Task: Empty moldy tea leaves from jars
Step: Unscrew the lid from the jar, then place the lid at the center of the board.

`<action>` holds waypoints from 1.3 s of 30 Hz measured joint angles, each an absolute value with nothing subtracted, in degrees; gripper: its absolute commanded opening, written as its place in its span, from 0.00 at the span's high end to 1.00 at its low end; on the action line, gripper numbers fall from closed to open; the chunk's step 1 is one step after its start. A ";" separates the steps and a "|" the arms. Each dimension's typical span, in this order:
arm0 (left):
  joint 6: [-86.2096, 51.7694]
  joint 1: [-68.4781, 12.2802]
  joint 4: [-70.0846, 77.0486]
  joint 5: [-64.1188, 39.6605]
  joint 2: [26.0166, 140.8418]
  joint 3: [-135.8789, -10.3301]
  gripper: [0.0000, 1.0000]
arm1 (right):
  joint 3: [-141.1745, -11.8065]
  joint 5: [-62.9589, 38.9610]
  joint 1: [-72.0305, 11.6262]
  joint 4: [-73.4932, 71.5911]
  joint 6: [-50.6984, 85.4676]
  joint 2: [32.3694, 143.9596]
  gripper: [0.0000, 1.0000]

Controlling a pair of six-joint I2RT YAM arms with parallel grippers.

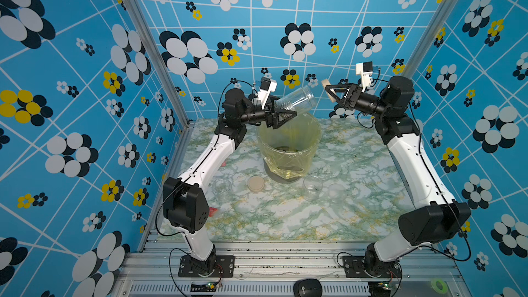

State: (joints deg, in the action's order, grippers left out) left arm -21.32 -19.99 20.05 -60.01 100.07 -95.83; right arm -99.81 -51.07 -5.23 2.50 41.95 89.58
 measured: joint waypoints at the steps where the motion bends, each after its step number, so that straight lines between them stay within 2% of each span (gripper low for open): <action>1: -20.88 -19.88 19.75 -59.88 99.70 -95.72 1.00 | -98.67 -49.82 -4.67 4.36 40.66 87.94 0.43; 11: -16.62 -19.35 17.82 -58.06 95.98 -92.47 1.00 | -79.07 -32.45 -3.97 18.20 29.26 69.93 0.43; 18: -14.87 -19.33 16.45 -56.49 93.38 -88.53 1.00 | -62.67 -22.63 -3.97 19.59 27.16 65.93 0.43; 27: -13.04 -19.35 14.13 -54.68 89.82 -86.94 1.00 | -53.63 -13.76 -3.97 17.34 25.06 72.77 0.45; 39: -8.95 -19.99 7.62 -51.59 88.25 -86.94 1.00 | -57.23 -6.35 -4.10 14.74 22.17 91.09 0.43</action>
